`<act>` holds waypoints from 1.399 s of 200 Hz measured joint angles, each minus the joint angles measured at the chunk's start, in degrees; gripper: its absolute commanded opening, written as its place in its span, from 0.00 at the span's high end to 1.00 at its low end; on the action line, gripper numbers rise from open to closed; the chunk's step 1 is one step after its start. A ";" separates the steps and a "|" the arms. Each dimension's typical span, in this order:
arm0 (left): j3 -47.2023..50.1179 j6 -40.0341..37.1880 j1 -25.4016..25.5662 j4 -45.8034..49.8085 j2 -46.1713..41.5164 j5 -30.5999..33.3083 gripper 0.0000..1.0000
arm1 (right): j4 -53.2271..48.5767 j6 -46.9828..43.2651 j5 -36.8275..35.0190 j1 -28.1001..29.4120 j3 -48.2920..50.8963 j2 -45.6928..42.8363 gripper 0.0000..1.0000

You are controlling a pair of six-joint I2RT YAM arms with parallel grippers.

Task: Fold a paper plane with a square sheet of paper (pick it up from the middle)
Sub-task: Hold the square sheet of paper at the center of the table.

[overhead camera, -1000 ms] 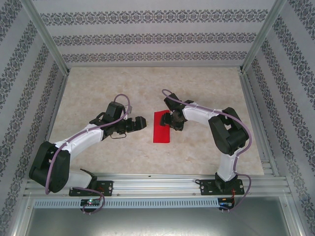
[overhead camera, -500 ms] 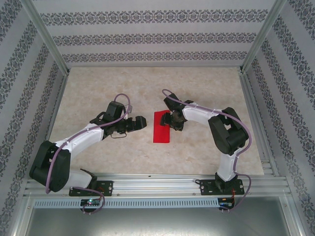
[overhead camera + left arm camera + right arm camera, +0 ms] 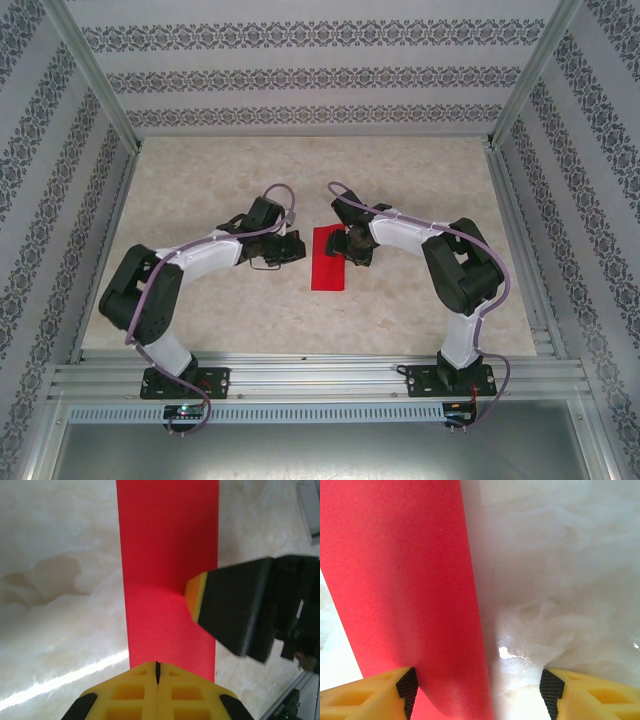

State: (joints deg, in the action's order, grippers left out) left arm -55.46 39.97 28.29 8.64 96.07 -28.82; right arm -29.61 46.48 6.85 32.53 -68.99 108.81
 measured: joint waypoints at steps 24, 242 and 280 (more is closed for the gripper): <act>-2.01 1.18 0.50 -0.61 3.91 -0.24 1.00 | -0.02 0.00 0.00 0.00 0.00 0.00 0.30; -6.82 4.04 2.10 -4.44 15.23 -2.43 1.00 | -0.63 -0.42 0.24 0.00 -0.70 0.02 0.25; -6.82 4.02 2.10 -4.46 15.23 -2.43 1.00 | -0.13 -1.79 0.46 -0.26 0.17 -3.21 0.23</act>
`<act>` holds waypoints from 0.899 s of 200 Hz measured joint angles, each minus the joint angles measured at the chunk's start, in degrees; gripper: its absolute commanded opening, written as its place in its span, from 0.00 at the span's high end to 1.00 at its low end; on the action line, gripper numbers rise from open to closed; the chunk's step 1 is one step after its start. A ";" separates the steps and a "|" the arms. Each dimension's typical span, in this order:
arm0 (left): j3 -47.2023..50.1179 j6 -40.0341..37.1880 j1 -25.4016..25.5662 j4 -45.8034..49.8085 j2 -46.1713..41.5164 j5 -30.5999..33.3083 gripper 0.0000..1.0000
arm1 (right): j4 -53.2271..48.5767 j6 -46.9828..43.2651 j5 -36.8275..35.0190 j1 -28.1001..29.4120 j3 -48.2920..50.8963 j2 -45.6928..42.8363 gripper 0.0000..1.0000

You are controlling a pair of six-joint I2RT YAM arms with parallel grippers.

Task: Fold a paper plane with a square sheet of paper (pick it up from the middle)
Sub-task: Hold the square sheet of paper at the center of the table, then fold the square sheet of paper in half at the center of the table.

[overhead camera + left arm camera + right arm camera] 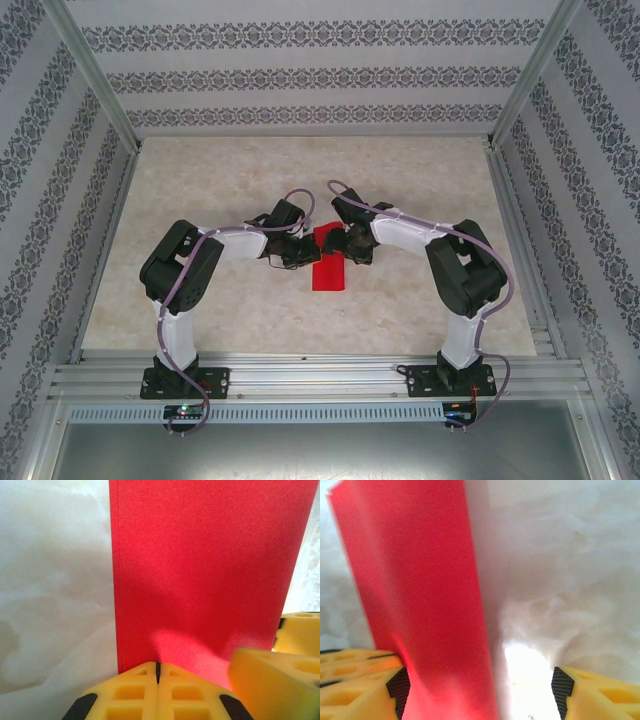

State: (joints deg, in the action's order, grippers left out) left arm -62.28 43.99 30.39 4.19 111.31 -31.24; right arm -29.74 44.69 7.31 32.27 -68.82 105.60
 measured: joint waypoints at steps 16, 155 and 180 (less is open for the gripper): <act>0.00 0.00 0.00 0.00 0.00 0.00 1.00 | 2.60 -0.07 1.01 -0.70 2.54 -4.68 0.32; 0.00 -0.07 0.00 0.00 0.00 -0.02 1.00 | 25.40 2.43 21.49 -4.68 13.25 -5.66 0.88; 0.00 -0.20 0.00 0.00 0.00 -0.02 1.00 | 27.26 2.23 22.43 -5.38 14.75 -5.20 0.87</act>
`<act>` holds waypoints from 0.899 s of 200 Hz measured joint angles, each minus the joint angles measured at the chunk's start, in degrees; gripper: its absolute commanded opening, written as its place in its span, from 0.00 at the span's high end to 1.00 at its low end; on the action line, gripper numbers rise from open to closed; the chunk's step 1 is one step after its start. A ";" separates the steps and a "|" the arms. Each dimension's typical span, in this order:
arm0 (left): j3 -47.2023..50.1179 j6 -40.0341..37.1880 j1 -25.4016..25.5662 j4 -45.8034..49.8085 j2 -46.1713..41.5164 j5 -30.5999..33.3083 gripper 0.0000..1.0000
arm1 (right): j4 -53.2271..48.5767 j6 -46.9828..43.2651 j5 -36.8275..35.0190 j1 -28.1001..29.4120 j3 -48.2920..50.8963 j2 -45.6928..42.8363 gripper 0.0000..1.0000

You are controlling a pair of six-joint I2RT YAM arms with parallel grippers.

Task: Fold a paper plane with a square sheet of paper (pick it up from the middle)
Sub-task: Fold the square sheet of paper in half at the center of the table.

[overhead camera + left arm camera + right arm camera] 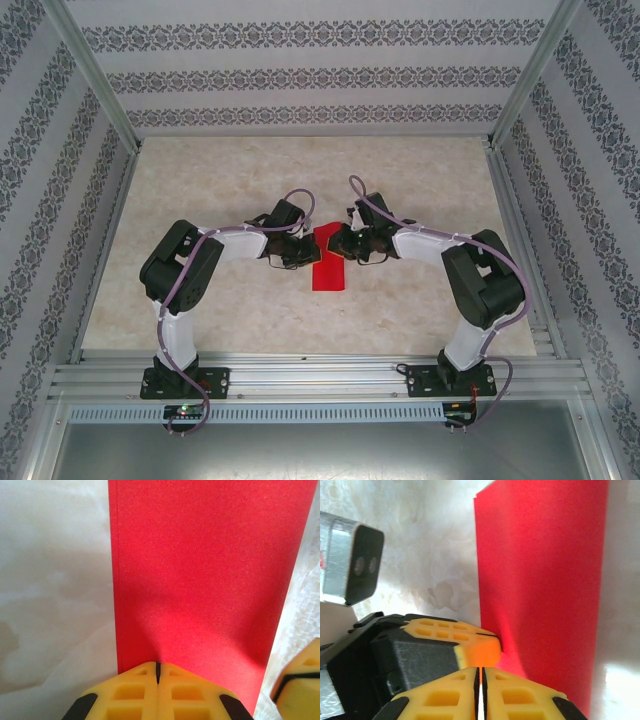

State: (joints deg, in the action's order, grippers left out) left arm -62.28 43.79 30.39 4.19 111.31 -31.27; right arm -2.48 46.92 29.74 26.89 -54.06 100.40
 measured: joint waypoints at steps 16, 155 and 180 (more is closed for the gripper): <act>0.02 0.00 0.00 0.00 0.00 0.00 1.00 | 0.61 -0.37 0.33 -0.57 0.55 0.96 0.87; 0.02 -0.04 0.04 0.00 0.04 -0.07 1.00 | 7.26 -3.89 3.19 -3.06 7.26 2.29 0.85; 0.02 -0.07 0.04 0.00 0.09 -0.07 1.00 | 6.60 -3.89 3.96 -3.06 7.76 -1.07 0.87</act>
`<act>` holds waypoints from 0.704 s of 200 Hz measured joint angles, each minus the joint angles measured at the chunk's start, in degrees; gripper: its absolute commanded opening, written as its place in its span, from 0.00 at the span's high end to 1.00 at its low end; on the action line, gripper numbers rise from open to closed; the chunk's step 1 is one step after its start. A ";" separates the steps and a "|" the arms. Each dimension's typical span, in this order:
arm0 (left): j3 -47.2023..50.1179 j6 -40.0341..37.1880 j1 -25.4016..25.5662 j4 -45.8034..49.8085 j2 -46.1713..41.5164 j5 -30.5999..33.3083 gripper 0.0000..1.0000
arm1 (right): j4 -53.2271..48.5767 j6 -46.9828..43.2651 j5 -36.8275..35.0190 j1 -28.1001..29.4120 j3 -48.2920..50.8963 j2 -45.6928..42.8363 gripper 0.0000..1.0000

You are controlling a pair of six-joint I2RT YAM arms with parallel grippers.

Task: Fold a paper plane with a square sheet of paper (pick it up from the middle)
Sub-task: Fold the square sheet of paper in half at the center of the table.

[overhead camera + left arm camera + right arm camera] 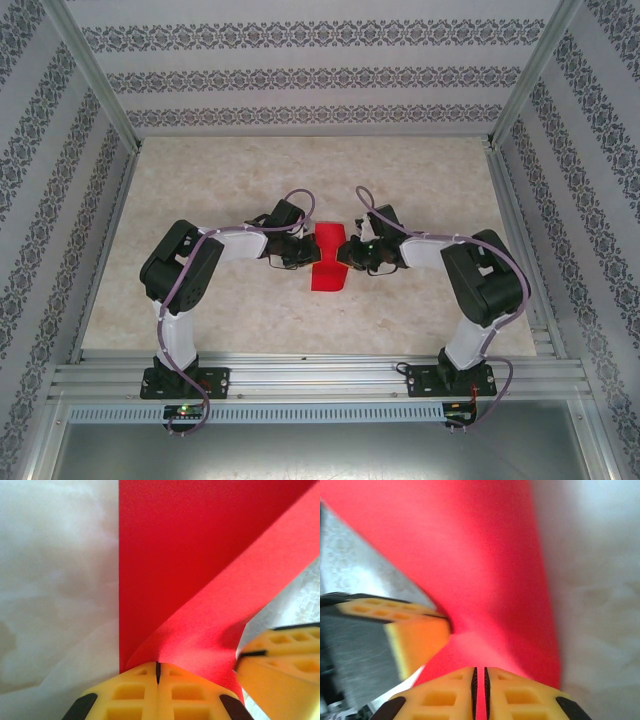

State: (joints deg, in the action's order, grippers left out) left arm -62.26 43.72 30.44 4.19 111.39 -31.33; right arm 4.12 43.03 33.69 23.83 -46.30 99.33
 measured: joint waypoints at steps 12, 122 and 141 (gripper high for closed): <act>0.00 0.00 0.00 0.00 0.00 0.00 1.00 | 0.17 0.04 0.37 0.00 0.07 -2.01 0.87; 0.04 -0.15 0.00 -0.02 0.00 -0.15 1.00 | 6.03 -0.46 3.06 0.04 6.32 0.92 0.90; 0.04 -0.17 0.00 -0.02 0.00 -0.15 1.00 | 6.08 -1.05 3.19 0.04 6.34 0.90 0.89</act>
State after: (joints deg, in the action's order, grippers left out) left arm -62.22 43.55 30.44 4.16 111.39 -31.48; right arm 10.20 41.98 36.88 23.88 -39.97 100.22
